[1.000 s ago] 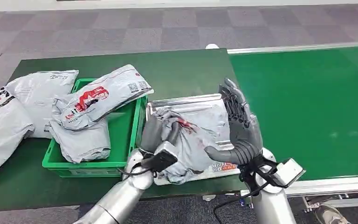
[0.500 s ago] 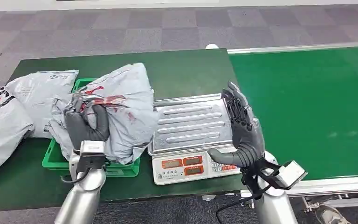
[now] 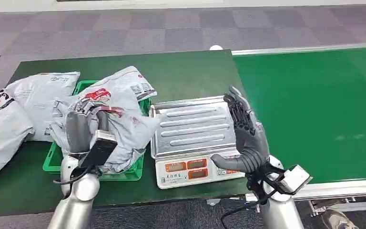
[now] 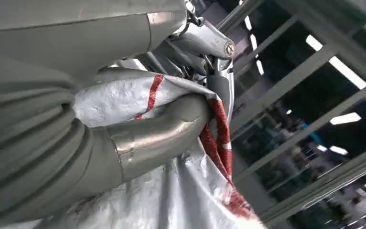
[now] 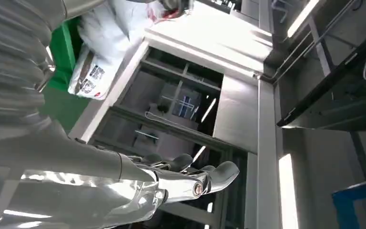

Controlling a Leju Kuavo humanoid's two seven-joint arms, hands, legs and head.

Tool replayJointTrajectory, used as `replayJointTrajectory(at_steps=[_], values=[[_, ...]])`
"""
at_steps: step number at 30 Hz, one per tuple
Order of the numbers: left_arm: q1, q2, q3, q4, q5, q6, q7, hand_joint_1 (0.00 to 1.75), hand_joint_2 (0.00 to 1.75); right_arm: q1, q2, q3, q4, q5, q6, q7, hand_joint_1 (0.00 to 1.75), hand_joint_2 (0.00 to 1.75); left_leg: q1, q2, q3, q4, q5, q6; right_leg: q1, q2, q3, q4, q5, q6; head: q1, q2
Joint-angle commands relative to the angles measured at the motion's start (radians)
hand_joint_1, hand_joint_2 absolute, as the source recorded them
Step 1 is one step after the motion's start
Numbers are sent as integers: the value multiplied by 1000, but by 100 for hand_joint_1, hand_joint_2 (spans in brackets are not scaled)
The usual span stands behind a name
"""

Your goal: Moved the parcel from conveyor to table for the left to box.

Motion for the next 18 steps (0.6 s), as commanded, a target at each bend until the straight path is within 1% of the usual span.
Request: replayJointTrajectory(at_steps=[1,8,9,10,11,12,13,14,16,18], values=[[-58,19,29,135,-5,-7,4,175,175,-16,-13,-47,37,3,1,5,0,175,1,-2,4,-2,-1,0,1,-1,5,-3,-1,-1,0,0],[-58,19,29,135,-5,-7,4,175,175,-16,-13,-47,37,3,1,5,0,175,1,-1,2,-1,0,0,1,0,3,-2,-1,-1,0,0],[-65,47,-8,171,-61,-133,130,175,175,-17,-14,-46,39,8,5,13,0,175,1,-1,2,-1,0,0,1,0,2,-1,-1,-1,0,0],[-67,36,-5,190,-71,-185,144,3,175,-20,-14,-48,46,10,12,19,0,175,2,-1,3,-1,0,0,2,0,4,-2,0,-1,0,0],[-76,24,1,234,-63,-177,115,0,175,-20,-14,-50,50,11,15,21,0,175,1,-1,3,-1,0,0,1,0,4,-2,0,-1,0,0],[-83,14,6,266,-48,-177,99,0,175,-22,-14,-50,54,12,20,22,0,175,1,-2,2,-1,0,0,1,-1,3,-2,0,-1,0,0],[-86,10,12,274,-41,-167,89,0,175,-22,-13,-50,55,13,20,24,0,175,1,-3,4,-3,1,0,1,-2,6,-4,0,-1,0,0],[-85,0,26,272,-27,-148,82,0,175,-21,-11,-50,56,15,21,26,0,175,1,-2,3,-1,0,0,1,-2,4,-2,0,-1,0,0],[-73,-19,61,234,33,-93,39,0,175,-19,-9,-50,52,15,21,32,0,175,1,-1,4,-2,0,0,1,0,5,-3,0,-1,0,0],[-49,-39,110,153,124,20,-21,0,175,-23,-4,-49,47,10,18,42,0,175,1,-1,2,-1,0,0,1,0,3,-1,0,-1,0,0]])
